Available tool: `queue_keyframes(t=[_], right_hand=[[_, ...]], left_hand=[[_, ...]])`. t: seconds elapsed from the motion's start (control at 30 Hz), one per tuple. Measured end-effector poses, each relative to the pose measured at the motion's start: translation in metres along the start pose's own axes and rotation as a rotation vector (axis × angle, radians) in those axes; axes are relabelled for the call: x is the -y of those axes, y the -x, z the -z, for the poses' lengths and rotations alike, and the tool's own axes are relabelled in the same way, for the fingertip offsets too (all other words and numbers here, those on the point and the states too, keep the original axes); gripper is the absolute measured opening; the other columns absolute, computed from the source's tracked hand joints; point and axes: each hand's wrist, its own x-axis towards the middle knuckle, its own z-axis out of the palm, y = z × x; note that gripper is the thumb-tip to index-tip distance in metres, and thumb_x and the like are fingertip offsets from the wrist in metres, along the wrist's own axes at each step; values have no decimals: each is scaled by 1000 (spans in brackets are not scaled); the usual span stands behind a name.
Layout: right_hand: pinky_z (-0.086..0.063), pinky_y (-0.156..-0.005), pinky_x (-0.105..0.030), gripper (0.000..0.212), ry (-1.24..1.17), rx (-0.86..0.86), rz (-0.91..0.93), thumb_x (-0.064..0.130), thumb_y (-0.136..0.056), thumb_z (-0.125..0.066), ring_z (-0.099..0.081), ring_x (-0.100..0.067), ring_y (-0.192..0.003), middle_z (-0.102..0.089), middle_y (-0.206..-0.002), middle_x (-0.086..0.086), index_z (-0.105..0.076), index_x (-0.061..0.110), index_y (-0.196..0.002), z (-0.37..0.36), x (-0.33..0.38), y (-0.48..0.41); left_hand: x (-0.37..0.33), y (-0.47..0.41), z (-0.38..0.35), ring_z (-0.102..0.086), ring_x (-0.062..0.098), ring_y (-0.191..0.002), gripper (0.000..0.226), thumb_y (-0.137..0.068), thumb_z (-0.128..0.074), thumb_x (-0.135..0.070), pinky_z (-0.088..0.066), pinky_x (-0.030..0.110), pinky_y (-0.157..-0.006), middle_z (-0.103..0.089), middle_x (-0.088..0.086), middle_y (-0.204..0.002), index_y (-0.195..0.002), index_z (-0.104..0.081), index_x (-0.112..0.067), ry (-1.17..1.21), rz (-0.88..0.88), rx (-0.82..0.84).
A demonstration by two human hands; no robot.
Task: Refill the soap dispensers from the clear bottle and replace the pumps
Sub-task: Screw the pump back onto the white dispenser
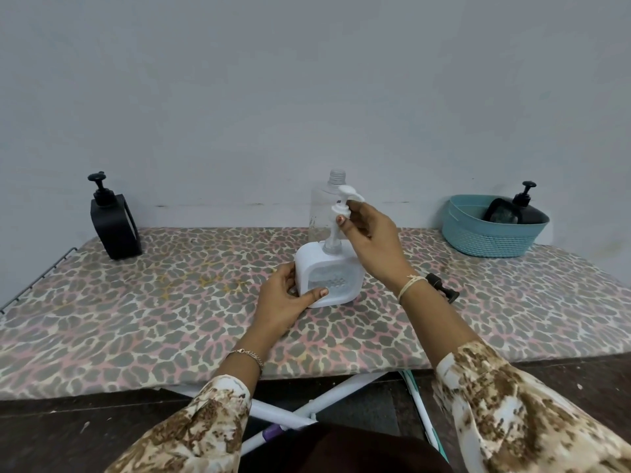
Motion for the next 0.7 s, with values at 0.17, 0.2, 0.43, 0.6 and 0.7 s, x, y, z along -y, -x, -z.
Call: queue_keyframes(t=[0.17,0.2,0.43,0.6,0.7], right_hand=[[-48,-94,-25,35,27,119,-58,22,-96,-58,-61,-11,-107,-66,-116,0,-58,9,-129,5,-1,-7],[-48,-96,-29,34,49,171,-78,22,-96,-58,-61,-13,-108,-67,-116,0,-59,10,-128,6,-3,-7],[-51,-91,-36,28,63,101,-117,23,-80,-77,-64,-14,-95,-70,-98,1,-68,11,-104,-3,-17,5],[-48,-82,-22,45,100,18,-96,37,-71,-83,-59,-9,-97,-64,-104,5,-59,16,-102,-10,-14,8],[-43,-90,-20,33,-8,115,-85,39,-91,-62,-55,-2,-108,-61,-116,14,-57,24,-119,-17,-12,16]], left_hand=[[-2,1,1,-61,1,-100,57,-67,-87,-21,-50,18,-81,-64,-10,-108,-113,-54,-25,10,-2,8],[-2,1,0,-62,1,-100,57,-67,-87,-20,-50,19,-82,-64,-10,-108,-113,-55,-25,15,-2,7],[-1,-1,1,-63,4,-101,56,-67,-87,-18,-53,25,-86,-66,-6,-111,-113,-55,-24,38,12,8],[-1,0,1,-65,4,-99,52,-67,-87,-18,-54,24,-83,-67,-6,-109,-109,-57,-28,38,5,18],[0,-1,1,-66,6,-100,53,-66,-88,-19,-54,24,-83,-68,-6,-110,-108,-57,-29,41,8,18]])
